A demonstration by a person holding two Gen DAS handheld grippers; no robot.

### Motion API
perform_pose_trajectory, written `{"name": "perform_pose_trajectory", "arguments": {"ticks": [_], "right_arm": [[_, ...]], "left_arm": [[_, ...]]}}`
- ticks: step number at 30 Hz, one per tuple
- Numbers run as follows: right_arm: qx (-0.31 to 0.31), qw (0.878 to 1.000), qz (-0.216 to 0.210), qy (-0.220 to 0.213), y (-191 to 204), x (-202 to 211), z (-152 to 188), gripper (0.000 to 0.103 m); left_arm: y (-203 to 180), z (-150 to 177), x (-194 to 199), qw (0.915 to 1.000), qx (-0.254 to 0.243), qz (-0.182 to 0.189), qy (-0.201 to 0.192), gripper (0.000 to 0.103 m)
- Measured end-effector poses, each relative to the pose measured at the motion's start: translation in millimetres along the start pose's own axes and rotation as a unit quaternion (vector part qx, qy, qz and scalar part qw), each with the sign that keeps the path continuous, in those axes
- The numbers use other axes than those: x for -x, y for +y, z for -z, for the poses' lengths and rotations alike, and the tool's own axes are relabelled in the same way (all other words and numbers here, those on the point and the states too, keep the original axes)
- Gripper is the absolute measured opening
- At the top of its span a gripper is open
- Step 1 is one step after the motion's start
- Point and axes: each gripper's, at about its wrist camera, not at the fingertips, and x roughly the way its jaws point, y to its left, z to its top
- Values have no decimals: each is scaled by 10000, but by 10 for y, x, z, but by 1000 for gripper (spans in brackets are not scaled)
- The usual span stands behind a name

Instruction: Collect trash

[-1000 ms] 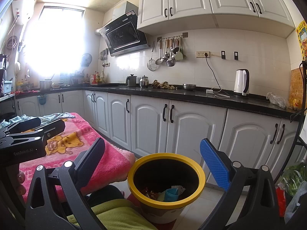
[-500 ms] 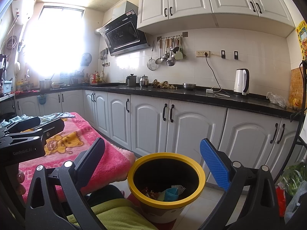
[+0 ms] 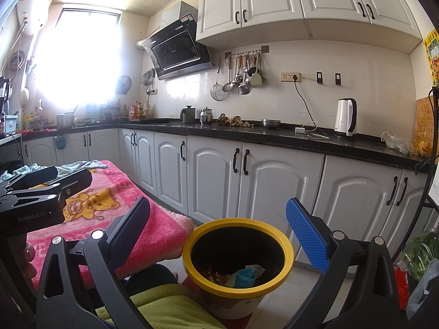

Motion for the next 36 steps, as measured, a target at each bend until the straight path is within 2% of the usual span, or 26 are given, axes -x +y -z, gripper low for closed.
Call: {"name": "perform_pose_trajectory", "arguments": {"ticks": [30,36], "right_arm": [[-14,10000,0,83,-19,-32,71,97],[67,9995,-155,281,31,-133,51,97]], "left_arm": [[-17,15,-15,9999,-42,50,115,92],[195,18,-13,9993,301,-56,221,92]]}}
